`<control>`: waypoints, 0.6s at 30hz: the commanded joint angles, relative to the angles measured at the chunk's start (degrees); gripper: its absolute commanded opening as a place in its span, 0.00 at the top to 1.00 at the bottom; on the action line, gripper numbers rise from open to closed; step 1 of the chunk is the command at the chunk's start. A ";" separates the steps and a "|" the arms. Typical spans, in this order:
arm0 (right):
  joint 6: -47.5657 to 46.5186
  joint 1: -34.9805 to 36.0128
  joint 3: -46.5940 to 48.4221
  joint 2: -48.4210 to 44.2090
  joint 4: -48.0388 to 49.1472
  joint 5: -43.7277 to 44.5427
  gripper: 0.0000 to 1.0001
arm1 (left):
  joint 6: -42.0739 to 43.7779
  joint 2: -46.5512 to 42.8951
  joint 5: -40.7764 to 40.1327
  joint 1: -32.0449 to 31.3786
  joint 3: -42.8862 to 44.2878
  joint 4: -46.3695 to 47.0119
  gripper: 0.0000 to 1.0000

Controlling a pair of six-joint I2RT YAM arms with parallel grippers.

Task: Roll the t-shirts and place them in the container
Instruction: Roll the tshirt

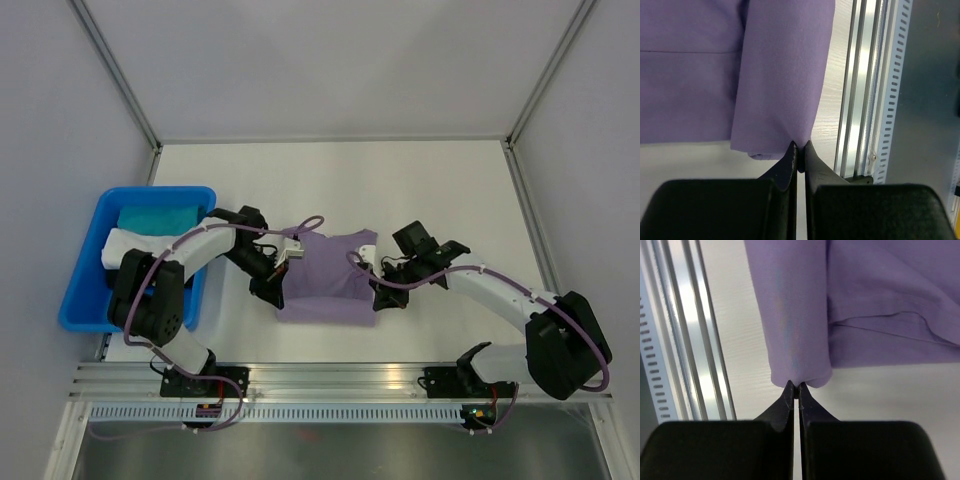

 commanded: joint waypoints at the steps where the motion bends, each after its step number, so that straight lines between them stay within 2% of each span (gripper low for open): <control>1: 8.88 -4.26 -2.65 -0.16 9.62 -2.68 1.00 | 4.68 2.38 3.98 1.68 3.28 -3.40 0.98; 4: 13.36 -6.55 -2.30 2.55 13.76 -2.50 1.00 | 2.75 5.37 3.98 2.64 6.00 -2.00 0.98; 8: 16.97 -8.23 -0.81 7.04 15.61 -1.89 1.00 | -1.46 9.50 3.37 3.79 10.83 0.20 0.97; 13: 19.44 -9.64 1.04 10.91 16.31 1.10 1.00 | -3.67 14.33 0.83 4.49 12.78 2.39 0.95; 16: 21.64 -11.12 0.69 10.65 18.15 2.77 0.93 | -5.43 15.74 -1.37 5.02 12.69 4.41 0.95; 17: 22.95 -11.65 0.17 9.61 18.86 3.12 0.83 | -6.30 16.01 -2.16 5.02 12.69 5.03 0.95; 18: 23.48 -12.44 0.08 9.16 19.39 3.30 0.78 | -6.92 16.44 -2.78 5.11 12.77 5.65 0.95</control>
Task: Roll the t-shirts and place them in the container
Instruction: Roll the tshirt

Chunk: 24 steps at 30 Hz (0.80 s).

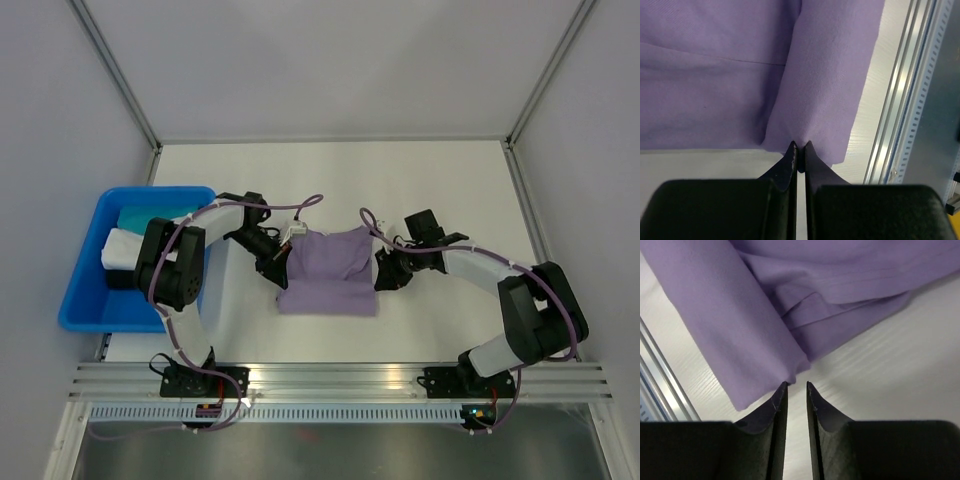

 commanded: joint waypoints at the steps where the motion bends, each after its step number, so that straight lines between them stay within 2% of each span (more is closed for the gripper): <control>1: 3.53 -2.55 1.21 -2.27 4.07 1.84 0.72 | -3.27 1.80 -3.48 0.61 1.74 3.42 0.95; 2: 3.62 -2.81 1.65 -3.32 3.99 1.92 0.65 | -4.15 2.16 -3.66 0.69 2.17 3.69 0.95; 4: 3.10 -2.99 2.18 -4.82 2.68 2.10 0.61 | -4.51 2.42 -4.10 0.60 2.70 4.13 0.95; 10: -2.78 -0.45 0.61 -14.73 1.35 5.33 0.58 | -7.57 2.77 -6.38 0.60 2.09 6.14 0.96; 16: -16.75 19.66 -6.50 -22.13 2.40 18.60 0.50 | -9.86 2.42 -9.38 0.60 0.33 8.96 0.96; 17: -17.73 24.38 -7.39 -22.40 2.75 24.45 0.50 | -10.04 2.34 -9.55 0.60 0.33 9.22 0.95; 20: -19.84 30.73 -10.56 -22.06 4.15 33.18 0.48 | -10.48 2.16 -9.73 0.60 0.42 9.58 0.95; 24: -20.63 34.88 -11.27 -19.51 6.61 37.24 0.44 | -10.92 2.25 -9.91 0.60 0.68 9.67 0.95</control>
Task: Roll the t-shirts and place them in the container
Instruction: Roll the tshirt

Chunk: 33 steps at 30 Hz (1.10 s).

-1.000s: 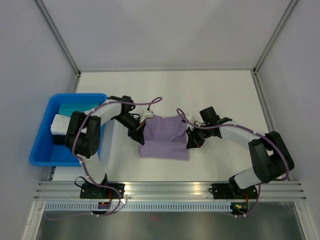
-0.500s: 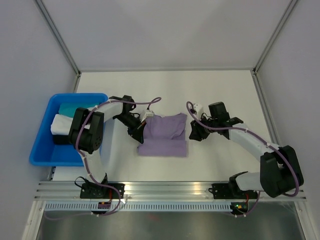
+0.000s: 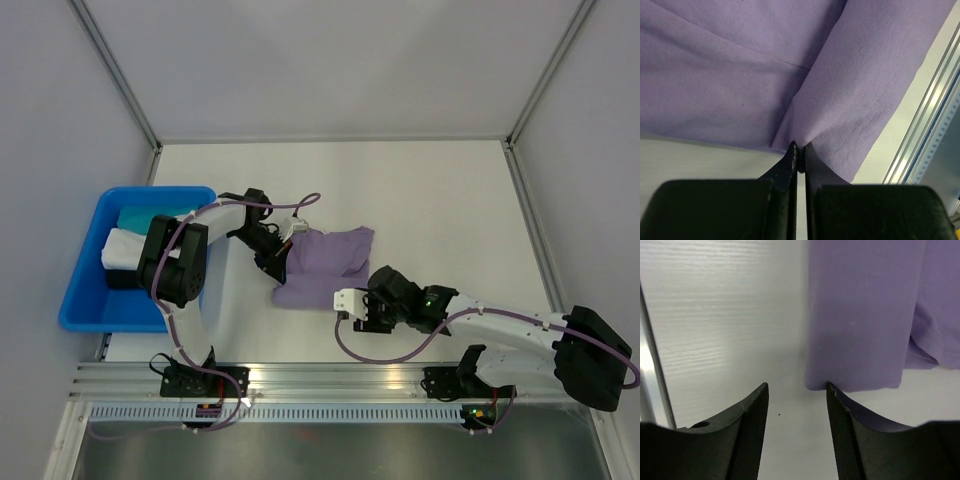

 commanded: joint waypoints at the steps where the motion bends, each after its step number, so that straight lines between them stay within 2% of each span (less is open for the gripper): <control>1: -3.28 2.87 -0.45 2.19 4.43 11.34 0.44 | -1.74 -0.16 -2.06 0.41 -0.04 2.26 0.95; 3: -2.76 4.19 -0.54 3.52 6.54 15.04 0.44 | -1.74 -0.25 -1.97 0.41 -0.04 2.26 0.95; 8: -1.17 4.45 0.16 6.95 7.43 15.76 0.46 | -1.74 -0.60 -1.80 0.41 -0.21 2.26 0.94; 11: 0.84 4.54 0.69 9.40 7.26 17.25 0.70 | -1.66 -0.86 -1.88 0.49 -0.30 2.34 0.92; 12: 1.89 4.46 1.04 10.19 6.64 17.43 0.87 | -1.57 -0.95 -1.97 0.41 -0.21 2.34 0.89; 14: 2.95 4.37 2.01 11.69 5.33 16.12 0.96 | -0.78 -2.08 -1.97 0.41 -0.13 2.34 0.83; 15: 4.18 4.02 2.36 11.78 5.14 15.16 1.00 | 0.27 -2.87 -1.97 0.41 0.31 2.34 0.75; 17: 5.59 2.62 3.15 11.52 5.14 11.92 1.00 | 1.24 -5.67 -1.45 0.67 1.10 2.34 0.64; 19: 8.04 0.08 4.20 10.91 4.79 9.19 1.00 | 2.73 -10.06 0.21 1.54 3.03 2.78 0.58; 20: 8.93 -0.90 4.47 10.82 4.79 9.17 1.00 | 3.44 -10.09 0.23 1.72 3.04 2.78 0.58; 21: 9.55 -2.04 4.90 10.64 4.36 4.82 1.00 | 5.79 -13.40 0.23 1.73 2.95 3.48 0.55; 25: 11.75 -6.96 6.23 9.68 3.74 -2.77 1.00 | 10.46 -22.29 -1.35 1.46 -1.43 6.12 0.52; 27: 12.54 -9.25 6.58 9.59 3.65 -5.23 1.00 | 13.44 -26.85 -3.11 0.07 -7.75 9.09 0.46; 28: 12.80 -9.69 6.93 9.67 3.56 -6.55 1.00 | 14.59 -32.01 -3.98 -0.90 -10.30 10.50 0.45; 29: 13.24 -10.65 7.19 9.76 3.56 -7.17 1.00 | 15.13 -35.37 -6.86 -2.22 -16.32 12.87 0.42; 31: 13.59 -11.88 7.46 9.85 3.65 -8.57 1.00 | 16.09 -44.57 -11.00 -7.83 -23.38 21.62 0.37; 33: 13.77 -12.42 7.63 10.11 3.82 -9.37 1.00 | 16.45 -49.09 -18.56 -14.40 -33.28 27.37 0.32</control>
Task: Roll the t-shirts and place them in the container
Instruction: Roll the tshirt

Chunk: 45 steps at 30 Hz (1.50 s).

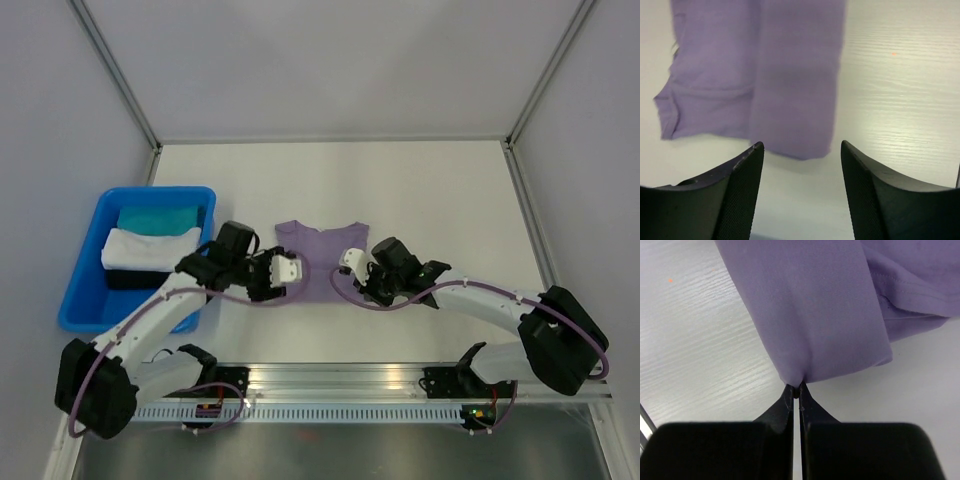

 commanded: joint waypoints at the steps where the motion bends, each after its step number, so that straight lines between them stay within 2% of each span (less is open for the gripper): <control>1: 1.88 -1.16 2.43 -0.71 0.83 -5.40 1.00 | 5.04 -7.93 -12.04 -8.80 -13.20 15.92 0.31; 2: 1.88 -1.43 2.43 -0.70 0.83 -6.09 1.00 | 4.69 -10.21 -15.71 -10.56 -17.15 17.79 0.28; 6: 1.71 -1.78 2.87 -0.44 -0.05 -6.72 1.00 | -0.31 -11.11 -20.84 -15.49 -19.38 21.50 0.25; 13: 1.79 -2.13 2.87 0.00 0.39 -6.36 1.00 | -0.85 -7.16 -25.94 -16.55 -23.43 26.33 0.27; 16: 1.35 -2.22 3.05 0.17 0.04 -7.42 1.00 | -0.32 -5.75 -26.47 -16.55 -24.22 26.95 0.32; 18: 1.09 -2.39 3.31 0.44 -0.31 -8.38 1.00 | 0.03 -4.61 -26.56 -16.55 -24.48 27.48 0.40; 19: 1.18 -2.83 3.48 0.53 -0.49 -8.82 1.00 | -0.06 -3.65 -26.48 -16.55 -24.31 27.48 0.46; 20: 1.09 -3.10 3.75 0.61 -1.10 -9.26 1.00 | -0.40 -3.29 -26.47 -16.55 -23.70 27.30 0.63; 23: 0.48 -4.06 4.98 0.96 -3.91 -12.33 1.00 | -1.11 -2.41 -24.99 -16.46 -21.41 24.15 0.87; 25: 0.21 -4.76 6.47 1.05 -7.15 -15.13 1.00 | -1.73 -2.76 -22.53 -16.20 -19.05 17.59 0.94; 26: 0.12 -4.77 6.82 1.14 -8.30 -16.28 1.00 | -1.99 -2.93 -18.52 -16.03 -16.34 14.68 0.97; 30: -1.98 -4.94 8.58 0.79 -13.40 -23.22 1.00 | -1.64 -2.94 -8.30 -13.49 -10.34 2.11 0.98; 32: -1.89 -5.03 9.72 1.22 -15.07 -26.12 1.00 | 1.15 -1.10 -1.62 -11.64 -6.57 -6.95 0.98; 34: -4.78 -5.64 12.09 2.10 -18.83 -29.03 1.00 | 4.93 0.83 3.90 -8.04 -2.89 -15.01 0.98; 38: -7.00 -6.87 16.39 7.28 -23.95 -35.36 1.00 | 9.25 8.82 10.17 0.04 3.98 -24.87 0.98; 42: -3.31 -8.63 16.93 9.93 -23.26 -35.99 1.00 | 9.96 19.01 12.37 3.13 9.61 -28.33 0.98; 45: 0.20 -12.05 15.97 9.76 -20.71 -34.41 1.00 | 11.02 21.49 12.20 4.80 11.02 -27.02 0.97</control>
